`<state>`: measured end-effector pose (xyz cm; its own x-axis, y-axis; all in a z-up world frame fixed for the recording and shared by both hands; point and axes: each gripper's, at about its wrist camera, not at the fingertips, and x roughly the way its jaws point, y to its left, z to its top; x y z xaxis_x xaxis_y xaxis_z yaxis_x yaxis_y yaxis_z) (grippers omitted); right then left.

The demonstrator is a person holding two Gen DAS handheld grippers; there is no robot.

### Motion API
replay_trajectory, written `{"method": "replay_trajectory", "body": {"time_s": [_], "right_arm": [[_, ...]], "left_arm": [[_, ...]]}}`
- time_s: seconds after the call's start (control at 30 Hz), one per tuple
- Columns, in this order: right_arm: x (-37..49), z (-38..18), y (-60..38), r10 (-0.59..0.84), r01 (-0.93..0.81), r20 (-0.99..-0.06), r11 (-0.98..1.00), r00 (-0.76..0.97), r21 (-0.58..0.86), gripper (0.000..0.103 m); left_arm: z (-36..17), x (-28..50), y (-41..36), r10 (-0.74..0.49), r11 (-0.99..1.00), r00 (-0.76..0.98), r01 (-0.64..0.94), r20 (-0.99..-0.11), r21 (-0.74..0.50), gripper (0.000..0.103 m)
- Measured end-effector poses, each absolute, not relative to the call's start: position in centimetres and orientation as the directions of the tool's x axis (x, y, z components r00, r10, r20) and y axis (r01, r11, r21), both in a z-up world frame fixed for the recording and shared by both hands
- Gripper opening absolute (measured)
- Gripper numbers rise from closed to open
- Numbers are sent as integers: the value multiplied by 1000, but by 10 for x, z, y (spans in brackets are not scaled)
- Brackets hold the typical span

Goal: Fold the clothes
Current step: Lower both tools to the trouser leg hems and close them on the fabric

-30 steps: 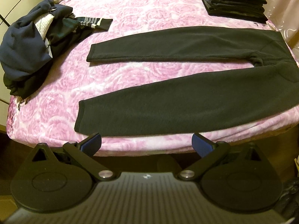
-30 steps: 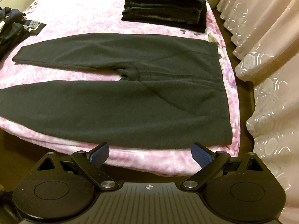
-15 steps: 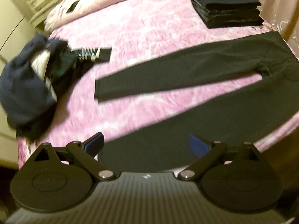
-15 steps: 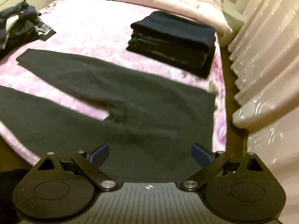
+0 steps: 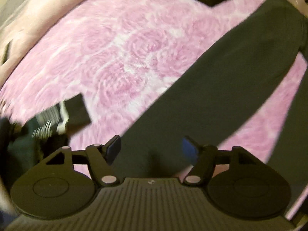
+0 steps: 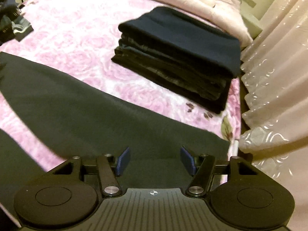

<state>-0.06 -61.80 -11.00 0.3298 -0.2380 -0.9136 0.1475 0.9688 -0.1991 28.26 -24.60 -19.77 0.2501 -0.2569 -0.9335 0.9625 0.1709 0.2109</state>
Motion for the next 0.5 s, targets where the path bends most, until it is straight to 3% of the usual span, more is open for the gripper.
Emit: {"method": "replay_trajectory", "body": {"time_s": [0.13, 0.2, 0.33, 0.4, 0.47, 0.5], "right_arm": [[20, -134, -624, -224, 119, -930, 973, 292, -198, 62], [27, -143, -628, -217, 114, -938, 975, 272, -192, 62], [36, -154, -631, -198, 105, -948, 979, 247, -177, 62], [39, -158, -633, -188, 102, -952, 981, 240, -168, 62], [43, -161, -637, -177, 99, -955, 983, 236, -158, 62], [44, -161, -639, -175, 95, -956, 983, 238, -156, 62]], "left_arm": [[-239, 325, -258, -219, 29, 172, 985, -960, 169, 47], [-258, 338, -260, -168, -30, 140, 989, -976, 147, 29], [-278, 356, -260, -133, -89, 62, 993, -989, 74, 33], [-280, 363, -261, -122, -92, 44, 994, -992, 55, 41], [-281, 368, -262, -102, -94, 7, 995, -995, 16, 40], [-281, 369, -263, -91, -95, -10, 995, -996, -1, 34]]}}
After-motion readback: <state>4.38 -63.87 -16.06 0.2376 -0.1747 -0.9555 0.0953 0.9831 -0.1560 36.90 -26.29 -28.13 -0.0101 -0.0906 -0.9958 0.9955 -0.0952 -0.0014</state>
